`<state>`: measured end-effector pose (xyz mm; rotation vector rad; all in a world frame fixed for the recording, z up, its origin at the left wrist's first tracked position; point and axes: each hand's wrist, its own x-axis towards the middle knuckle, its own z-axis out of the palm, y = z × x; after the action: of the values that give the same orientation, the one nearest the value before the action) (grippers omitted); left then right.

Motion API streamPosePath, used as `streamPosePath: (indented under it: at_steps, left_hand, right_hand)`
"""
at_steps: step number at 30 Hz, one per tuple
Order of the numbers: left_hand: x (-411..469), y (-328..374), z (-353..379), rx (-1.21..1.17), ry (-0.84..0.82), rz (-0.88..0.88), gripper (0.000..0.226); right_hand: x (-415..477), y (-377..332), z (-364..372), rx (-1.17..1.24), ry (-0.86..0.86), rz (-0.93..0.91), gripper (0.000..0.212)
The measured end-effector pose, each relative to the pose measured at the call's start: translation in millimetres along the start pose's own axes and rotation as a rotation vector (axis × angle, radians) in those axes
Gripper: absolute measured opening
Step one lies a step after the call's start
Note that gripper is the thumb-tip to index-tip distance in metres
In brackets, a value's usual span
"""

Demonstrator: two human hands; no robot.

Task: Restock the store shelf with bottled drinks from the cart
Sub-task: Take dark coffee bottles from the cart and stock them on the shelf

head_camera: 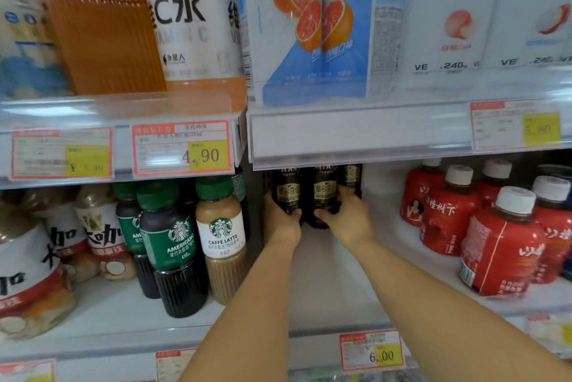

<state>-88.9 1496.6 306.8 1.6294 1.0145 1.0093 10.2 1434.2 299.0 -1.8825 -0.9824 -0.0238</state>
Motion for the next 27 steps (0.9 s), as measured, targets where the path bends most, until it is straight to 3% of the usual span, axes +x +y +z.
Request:
streamPosePath:
  at_steps: [7,10,13,17,20,27]
  left_hand:
    - [-11.3,5.9,-4.9,0.151,-0.082,0.062,0.073]
    - [-52.0,16.5,-19.0,0.266,-0.129,0.255,0.061]
    - [-111.7,18.0,-52.7,0.237,-0.175,0.478,0.043]
    - [-192.1,-21.0,-110.0,0.172,-0.266,0.597,0.026]
    - [-233.8,-80.5,-153.1,0.223,-0.258,0.451,0.022]
    - [-312.2,-242.4,-268.1,0.303,-0.092,-0.098,0.023]
  right_hand:
    - [-14.9,-12.5,-15.5,-0.009,-0.082,-0.068,0.052]
    - [-49.8,-26.1,-37.0,-0.088,-0.056,-0.185,0.045]
    - [-103.2,-37.1,-59.2,-0.074,-0.089,-0.239,0.031]
    - [-195.8,-37.1,-61.0,0.02,-0.108,-0.35,0.017]
    - [-260.9,-29.6,-27.9,0.054,-0.222,-0.332,0.01]
    - [-384.8,-26.0,110.8,0.025,-0.714,-0.209,0.015]
